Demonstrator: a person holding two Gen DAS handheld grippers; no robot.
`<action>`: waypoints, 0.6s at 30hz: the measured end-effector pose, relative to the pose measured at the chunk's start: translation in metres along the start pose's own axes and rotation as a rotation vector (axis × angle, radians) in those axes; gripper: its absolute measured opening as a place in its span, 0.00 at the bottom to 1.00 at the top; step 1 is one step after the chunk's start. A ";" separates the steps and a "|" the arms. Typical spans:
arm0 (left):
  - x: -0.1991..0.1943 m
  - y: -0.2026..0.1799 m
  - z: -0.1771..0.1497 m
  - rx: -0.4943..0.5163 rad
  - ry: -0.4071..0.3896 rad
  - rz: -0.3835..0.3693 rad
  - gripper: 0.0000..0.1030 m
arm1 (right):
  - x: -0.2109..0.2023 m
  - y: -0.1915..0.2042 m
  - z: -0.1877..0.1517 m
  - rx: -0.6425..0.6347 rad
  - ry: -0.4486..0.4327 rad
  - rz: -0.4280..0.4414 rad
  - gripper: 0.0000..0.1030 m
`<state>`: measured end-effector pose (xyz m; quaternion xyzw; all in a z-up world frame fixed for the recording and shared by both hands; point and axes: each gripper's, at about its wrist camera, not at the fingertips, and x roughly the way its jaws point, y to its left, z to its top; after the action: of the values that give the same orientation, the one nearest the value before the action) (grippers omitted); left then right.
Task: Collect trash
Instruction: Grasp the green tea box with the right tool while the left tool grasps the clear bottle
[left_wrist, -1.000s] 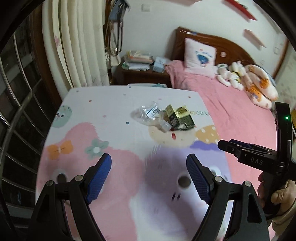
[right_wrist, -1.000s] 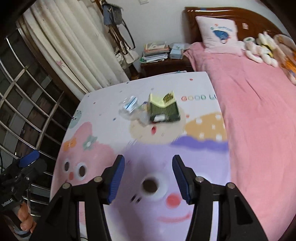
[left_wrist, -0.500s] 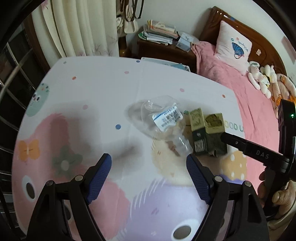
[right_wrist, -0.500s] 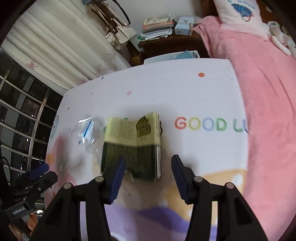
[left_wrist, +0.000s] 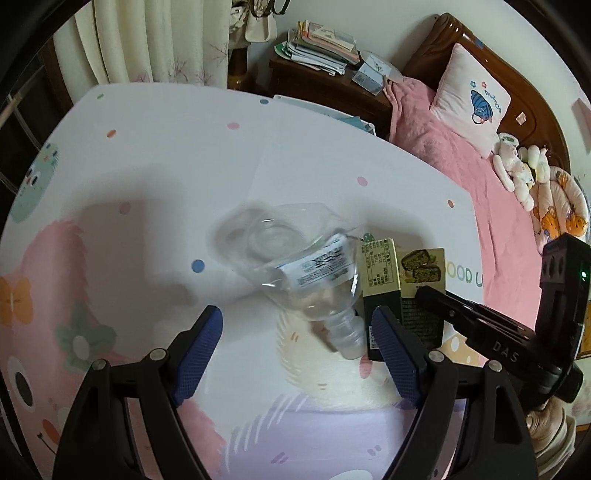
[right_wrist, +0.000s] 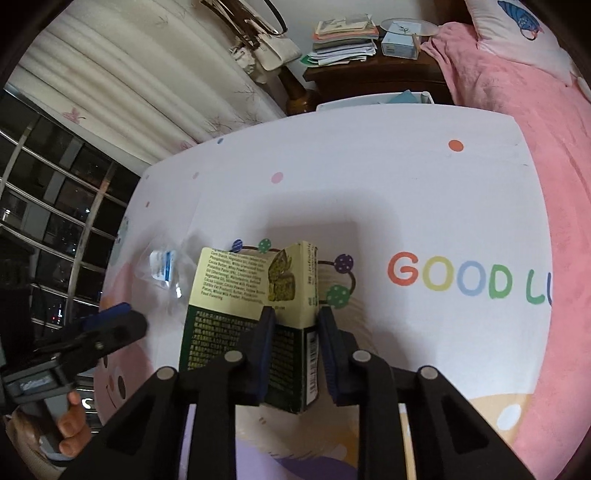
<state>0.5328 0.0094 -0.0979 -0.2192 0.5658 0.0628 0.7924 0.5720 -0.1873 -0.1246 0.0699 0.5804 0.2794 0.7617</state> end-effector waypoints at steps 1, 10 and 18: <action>0.002 -0.001 0.001 -0.002 0.003 -0.001 0.79 | -0.003 -0.001 0.000 -0.004 -0.006 -0.009 0.20; 0.020 -0.016 0.008 -0.042 0.033 0.025 0.79 | -0.032 -0.015 -0.008 0.017 -0.084 -0.055 0.20; 0.042 -0.021 0.016 -0.132 0.065 0.077 0.79 | -0.039 -0.017 -0.010 0.031 -0.112 -0.052 0.20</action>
<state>0.5690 -0.0087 -0.1264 -0.2508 0.5939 0.1234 0.7544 0.5621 -0.2233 -0.1025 0.0820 0.5425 0.2463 0.7989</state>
